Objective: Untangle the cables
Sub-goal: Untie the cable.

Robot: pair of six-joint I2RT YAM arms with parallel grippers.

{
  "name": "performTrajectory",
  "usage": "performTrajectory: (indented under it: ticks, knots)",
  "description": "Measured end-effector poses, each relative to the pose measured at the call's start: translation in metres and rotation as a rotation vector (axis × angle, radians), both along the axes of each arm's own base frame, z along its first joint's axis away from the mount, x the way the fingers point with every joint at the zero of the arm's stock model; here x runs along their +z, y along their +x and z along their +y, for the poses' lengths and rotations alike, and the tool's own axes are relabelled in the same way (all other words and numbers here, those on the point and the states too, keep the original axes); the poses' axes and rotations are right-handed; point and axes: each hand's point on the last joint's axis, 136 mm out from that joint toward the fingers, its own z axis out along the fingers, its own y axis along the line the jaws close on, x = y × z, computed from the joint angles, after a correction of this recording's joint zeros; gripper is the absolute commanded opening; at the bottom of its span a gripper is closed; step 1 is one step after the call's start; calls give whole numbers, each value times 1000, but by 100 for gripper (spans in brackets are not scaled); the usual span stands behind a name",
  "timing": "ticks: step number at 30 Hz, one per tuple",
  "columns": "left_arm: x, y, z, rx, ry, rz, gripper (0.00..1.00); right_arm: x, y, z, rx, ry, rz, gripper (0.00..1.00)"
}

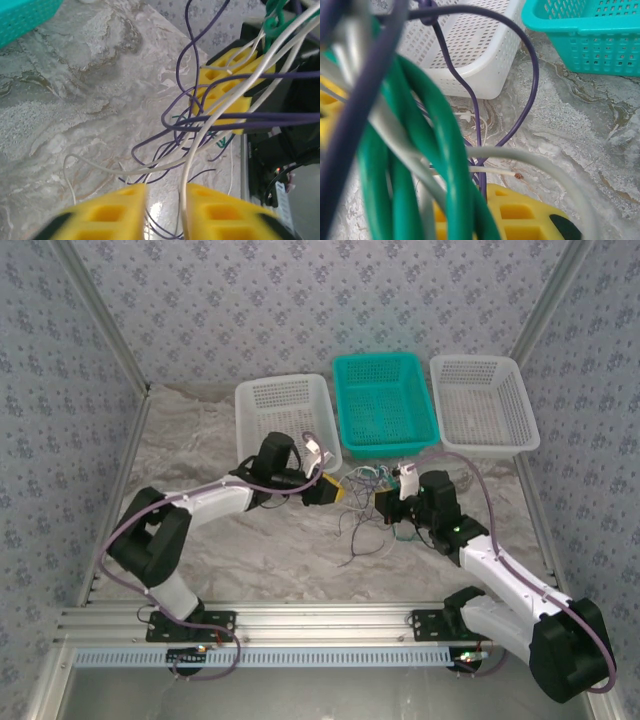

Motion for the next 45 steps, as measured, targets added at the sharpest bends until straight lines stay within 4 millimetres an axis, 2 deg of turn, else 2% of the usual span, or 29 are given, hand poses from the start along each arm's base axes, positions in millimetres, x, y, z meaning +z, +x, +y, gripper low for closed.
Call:
performTrajectory:
  ticks: [6, 7, 8, 11, 13, 15, 17, 21, 23, 25, 26, 28, 30, 32, 36, 38, 41, 44, 45]
  knots:
    - [15, 7, 4, 37, -9, -43, 0, -6, 5, -9, -52, -26, -7, 11]
    - [22, 10, 7, 58, -10, -63, 0, -13, 4, -11, -64, -33, -5, 22]
    - [32, 12, 12, 81, -12, -87, 0, -24, 1, -14, -75, -43, 13, 39]
    - [66, 13, 25, 124, -6, -192, 0, -60, -12, -25, -101, -94, 99, 65]
    - [89, 11, 24, 115, 3, -268, 0, -62, -16, -31, -124, -114, 112, 100]
    - [108, 9, 17, 97, 10, -337, 0, -41, -16, -34, -137, -103, 33, 100]
    - [118, 7, 12, 76, 20, -380, 0, 1, -18, -32, -114, -68, -127, 100]
    - [109, 4, 6, 45, 50, -380, 0, 81, -28, -21, -18, -9, -431, 97]
    - [97, 3, 4, 30, 75, -361, 0, 113, -28, -13, 41, -10, -537, 86]
    - [90, 0, 3, 16, 92, -347, 0, 131, -24, -3, 94, -26, -594, 72]
    - [88, -2, 2, 6, 98, -343, 0, 137, -20, 4, 129, -32, -609, 68]
    - [86, -6, 2, -7, 102, -340, 0, 142, -13, 20, 206, -48, -628, 65]
    - [85, -8, 1, -17, 106, -341, 0, 139, -5, 36, 291, -64, -631, 64]
    - [84, -9, 1, -21, 108, -340, 0, 124, 2, 50, 376, -84, -609, 64]
    - [87, -10, 2, -20, 105, -344, 0, 91, 6, 63, 480, -106, -556, 60]
    - [91, -12, 3, -20, 99, -351, 0, 85, 7, 68, 513, -106, -561, 52]
    - [98, -14, 3, -22, 86, -364, 0, 86, 9, 73, 538, -97, -591, 38]
    - [102, -13, 3, -14, 79, -377, 0, 85, 11, 79, 554, -88, -609, 21]
    - [102, -14, 3, -15, 79, -377, 0, 84, 12, 80, 555, -89, -612, 12]
